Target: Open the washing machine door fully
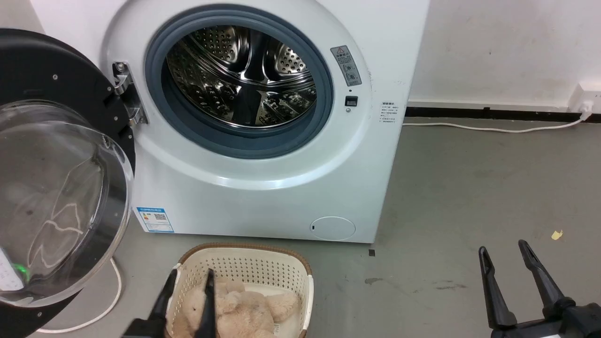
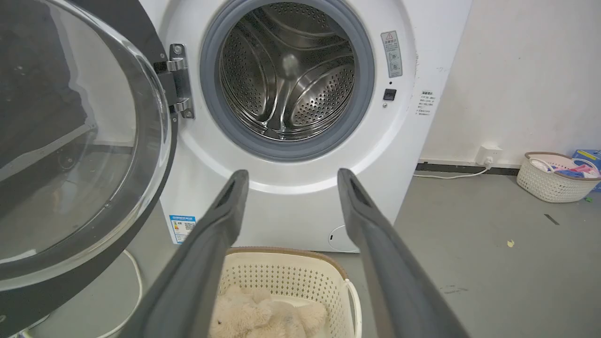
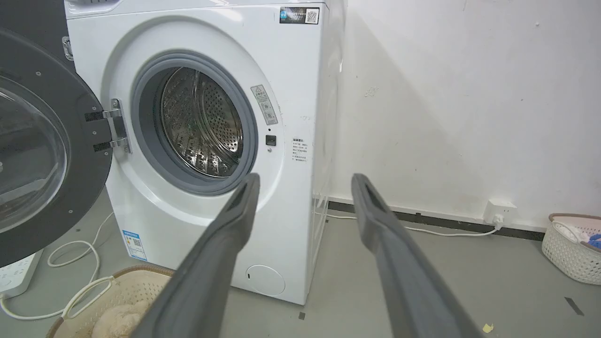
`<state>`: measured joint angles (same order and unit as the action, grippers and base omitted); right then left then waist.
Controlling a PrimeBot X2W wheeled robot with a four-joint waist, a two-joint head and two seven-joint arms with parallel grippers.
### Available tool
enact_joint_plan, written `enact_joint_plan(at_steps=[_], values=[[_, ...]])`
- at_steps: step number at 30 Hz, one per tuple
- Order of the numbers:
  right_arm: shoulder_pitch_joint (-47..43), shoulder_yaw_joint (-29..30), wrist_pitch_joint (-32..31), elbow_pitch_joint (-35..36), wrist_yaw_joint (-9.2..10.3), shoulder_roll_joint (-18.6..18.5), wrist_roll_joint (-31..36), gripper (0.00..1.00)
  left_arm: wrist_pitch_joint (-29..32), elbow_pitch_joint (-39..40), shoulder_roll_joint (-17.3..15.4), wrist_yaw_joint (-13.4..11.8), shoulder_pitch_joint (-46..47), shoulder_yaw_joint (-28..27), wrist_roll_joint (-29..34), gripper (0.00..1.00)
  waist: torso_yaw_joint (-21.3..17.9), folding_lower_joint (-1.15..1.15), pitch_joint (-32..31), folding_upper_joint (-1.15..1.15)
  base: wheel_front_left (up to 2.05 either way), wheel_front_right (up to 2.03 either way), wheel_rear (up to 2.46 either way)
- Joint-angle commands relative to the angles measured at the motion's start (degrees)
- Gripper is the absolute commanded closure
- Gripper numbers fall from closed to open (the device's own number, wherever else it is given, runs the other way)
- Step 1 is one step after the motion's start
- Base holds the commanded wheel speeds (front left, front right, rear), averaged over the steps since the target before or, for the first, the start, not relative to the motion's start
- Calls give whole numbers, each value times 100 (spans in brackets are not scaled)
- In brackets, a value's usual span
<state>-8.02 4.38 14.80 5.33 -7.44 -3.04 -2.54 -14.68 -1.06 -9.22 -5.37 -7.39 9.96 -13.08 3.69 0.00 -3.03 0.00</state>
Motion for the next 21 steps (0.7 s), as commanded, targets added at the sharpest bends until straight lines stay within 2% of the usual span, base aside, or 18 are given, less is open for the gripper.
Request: enact_joint_plan(at_steps=[1, 11, 21], values=[[-88, 5, 19, -20, -5, 16, 2, 0, -27, -19, 34, 9, -74, 15, 41, 0, 2, 0, -3, 0, 0, 0, 0], [-85, 8, 19, -91, -5, 16, -40, 0, -30, -234, 137, 9, 13, 111, 111, 0, -14, 0, 6, 0, 0, 0, 0], [-79, 24, 19, -96, -5, 16, -55, 0, -31, -116, 144, -42, 75, 90, 224, 0, -13, 0, 80, 0, 0, 0, 0]])
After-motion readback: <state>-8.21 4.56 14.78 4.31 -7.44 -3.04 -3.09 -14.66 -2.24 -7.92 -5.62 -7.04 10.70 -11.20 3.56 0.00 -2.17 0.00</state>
